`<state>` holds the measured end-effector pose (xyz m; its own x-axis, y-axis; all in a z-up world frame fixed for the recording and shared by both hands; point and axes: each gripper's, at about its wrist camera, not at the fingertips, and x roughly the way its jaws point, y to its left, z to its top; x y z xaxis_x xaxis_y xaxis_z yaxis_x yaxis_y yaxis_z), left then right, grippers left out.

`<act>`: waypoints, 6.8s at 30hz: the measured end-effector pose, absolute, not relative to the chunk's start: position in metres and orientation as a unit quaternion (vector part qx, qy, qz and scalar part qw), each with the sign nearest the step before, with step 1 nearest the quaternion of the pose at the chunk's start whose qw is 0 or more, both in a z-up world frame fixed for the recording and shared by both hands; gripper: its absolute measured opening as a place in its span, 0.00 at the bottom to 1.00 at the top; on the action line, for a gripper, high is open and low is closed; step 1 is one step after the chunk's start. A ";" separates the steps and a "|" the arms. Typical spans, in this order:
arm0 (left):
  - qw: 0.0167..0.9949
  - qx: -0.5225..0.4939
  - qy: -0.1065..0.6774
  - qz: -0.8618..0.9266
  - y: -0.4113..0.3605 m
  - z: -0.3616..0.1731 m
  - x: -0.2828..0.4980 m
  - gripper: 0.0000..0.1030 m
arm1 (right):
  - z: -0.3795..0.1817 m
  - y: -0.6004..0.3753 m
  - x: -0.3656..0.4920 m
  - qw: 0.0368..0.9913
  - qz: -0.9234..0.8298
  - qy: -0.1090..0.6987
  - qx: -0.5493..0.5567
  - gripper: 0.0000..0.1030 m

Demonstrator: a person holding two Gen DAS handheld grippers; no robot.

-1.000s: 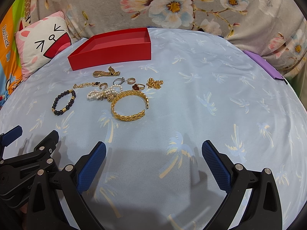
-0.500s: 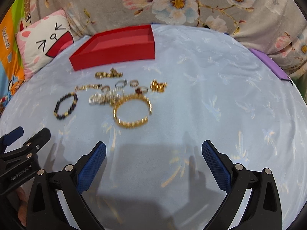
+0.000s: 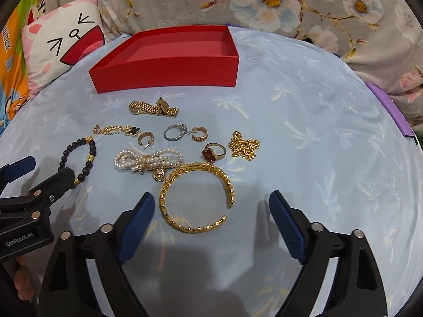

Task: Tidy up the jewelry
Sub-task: 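Move left tool to black bead bracelet while right tool approaches gold chain bangle, then close left tool on bead bracelet while right tool closes on gold bangle, then carry both bracelets into the red box and open both tools, then withdraw both tools from the box back toward the remaining jewelry, then grasp gold chain with black pendant in left tool while right grasps small gold earring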

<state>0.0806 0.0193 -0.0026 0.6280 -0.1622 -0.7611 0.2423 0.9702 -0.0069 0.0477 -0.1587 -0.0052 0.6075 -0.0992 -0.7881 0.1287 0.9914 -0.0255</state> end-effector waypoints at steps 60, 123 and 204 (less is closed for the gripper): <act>0.905 -0.002 0.374 -0.205 0.030 0.070 0.083 0.07 | 0.054 -0.181 0.035 0.915 0.010 0.398 0.068 0.54; 0.925 0.009 0.346 -0.154 -0.044 0.091 0.328 0.50 | 0.093 -0.259 0.272 0.922 -0.062 0.380 0.037 0.72; 0.908 -0.001 0.366 -0.204 0.009 0.040 0.107 0.03 | 0.004 -0.225 0.051 0.908 -0.016 0.403 0.114 0.06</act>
<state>0.1070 0.0090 0.0404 0.6486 -0.3714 -0.6644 0.3697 0.9167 -0.1516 0.0507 -0.2248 0.0037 0.6741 0.0620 -0.7361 0.1217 0.9735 0.1935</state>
